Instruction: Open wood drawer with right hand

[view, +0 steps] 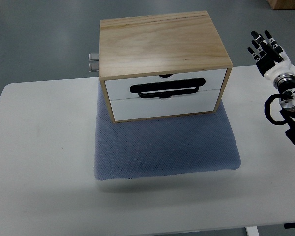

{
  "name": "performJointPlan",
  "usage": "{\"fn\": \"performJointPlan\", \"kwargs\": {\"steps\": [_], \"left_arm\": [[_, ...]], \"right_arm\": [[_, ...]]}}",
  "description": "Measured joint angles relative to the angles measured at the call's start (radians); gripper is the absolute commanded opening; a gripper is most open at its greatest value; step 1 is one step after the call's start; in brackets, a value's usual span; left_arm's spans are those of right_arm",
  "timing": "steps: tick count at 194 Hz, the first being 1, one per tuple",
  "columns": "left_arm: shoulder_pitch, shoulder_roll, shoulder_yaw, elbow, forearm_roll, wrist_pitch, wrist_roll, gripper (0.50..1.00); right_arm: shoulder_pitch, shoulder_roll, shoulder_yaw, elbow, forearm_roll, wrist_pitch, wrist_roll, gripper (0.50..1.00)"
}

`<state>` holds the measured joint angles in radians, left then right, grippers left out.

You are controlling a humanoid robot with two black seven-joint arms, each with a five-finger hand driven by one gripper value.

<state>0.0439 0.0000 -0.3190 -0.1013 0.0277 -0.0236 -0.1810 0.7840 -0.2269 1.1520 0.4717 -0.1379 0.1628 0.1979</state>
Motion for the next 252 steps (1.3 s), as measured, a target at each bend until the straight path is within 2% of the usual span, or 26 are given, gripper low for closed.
{"fn": "performJointPlan", "kwargs": {"steps": [207, 252], "left_arm": [[0.002, 0.0, -0.005, 0.005, 0.002, 0.001, 0.0, 1.0], [0.001, 0.0, -0.005, 0.005, 0.002, 0.001, 0.0, 1.0]], "right_arm": [[0.003, -0.007, -0.002, 0.001, 0.0, -0.025, -0.002, 0.944], [0.01, -0.043, -0.033, 0.007, 0.0, -0.024, -0.002, 0.944]]}}
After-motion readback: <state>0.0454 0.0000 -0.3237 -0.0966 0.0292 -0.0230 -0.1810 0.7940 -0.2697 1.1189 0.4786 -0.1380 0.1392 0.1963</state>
